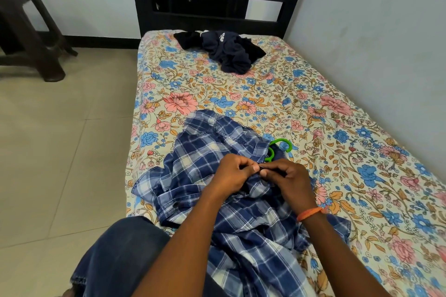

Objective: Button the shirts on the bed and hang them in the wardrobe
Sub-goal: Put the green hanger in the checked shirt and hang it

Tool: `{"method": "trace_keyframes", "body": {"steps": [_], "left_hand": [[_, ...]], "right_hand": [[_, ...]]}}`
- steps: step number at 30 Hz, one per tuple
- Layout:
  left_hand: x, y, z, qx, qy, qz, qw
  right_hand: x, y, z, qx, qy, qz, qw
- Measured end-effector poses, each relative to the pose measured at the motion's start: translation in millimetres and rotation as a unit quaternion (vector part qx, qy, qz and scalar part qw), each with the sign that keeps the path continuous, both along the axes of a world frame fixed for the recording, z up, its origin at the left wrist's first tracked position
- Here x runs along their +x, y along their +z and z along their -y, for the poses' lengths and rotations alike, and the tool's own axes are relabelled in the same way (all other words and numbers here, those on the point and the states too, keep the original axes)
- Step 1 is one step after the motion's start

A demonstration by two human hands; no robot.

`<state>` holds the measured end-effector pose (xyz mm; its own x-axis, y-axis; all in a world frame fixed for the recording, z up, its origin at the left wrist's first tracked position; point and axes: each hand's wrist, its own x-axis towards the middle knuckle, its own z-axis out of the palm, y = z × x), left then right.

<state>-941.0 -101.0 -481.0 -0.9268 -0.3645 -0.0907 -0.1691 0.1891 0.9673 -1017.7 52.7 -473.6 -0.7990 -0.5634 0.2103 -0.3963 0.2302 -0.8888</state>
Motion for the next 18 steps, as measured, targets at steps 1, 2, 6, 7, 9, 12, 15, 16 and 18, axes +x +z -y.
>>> {"method": "trace_keyframes", "body": {"steps": [1,2,6,7,9,12,15,16,18], "left_hand": [[0,0,-1,-0.005,-0.002,-0.006,1.0],[0,-1,-1,-0.007,-0.003,-0.009,1.0],[-2,-2,-5,-0.015,-0.022,0.003,1.0],[-3,-3,-6,-0.008,-0.027,0.005,1.0],[-4,-5,-7,0.015,-0.026,0.01,1.0],[-5,-7,-7,0.051,-0.006,0.007,0.999],[-6,-9,-10,0.076,0.02,-0.005,0.997],[-6,-10,-10,0.082,0.029,-0.008,0.996],[-5,-10,-11,0.097,0.039,-0.016,0.994]], "right_hand": [[-2,3,0,-0.004,0.007,0.03,1.0],[-4,5,-1,-0.006,0.014,0.057,0.998],[-13,9,-5,0.005,0.042,0.104,0.994],[-13,9,-5,0.01,0.043,0.103,0.994],[-11,9,-2,0.015,0.037,0.096,0.995],[-6,7,5,0.017,0.014,0.077,0.997],[-7,4,8,0.055,-0.009,0.045,0.997],[-8,4,9,0.068,-0.008,0.044,0.997],[-8,5,10,0.096,0.005,0.047,0.994]]}}
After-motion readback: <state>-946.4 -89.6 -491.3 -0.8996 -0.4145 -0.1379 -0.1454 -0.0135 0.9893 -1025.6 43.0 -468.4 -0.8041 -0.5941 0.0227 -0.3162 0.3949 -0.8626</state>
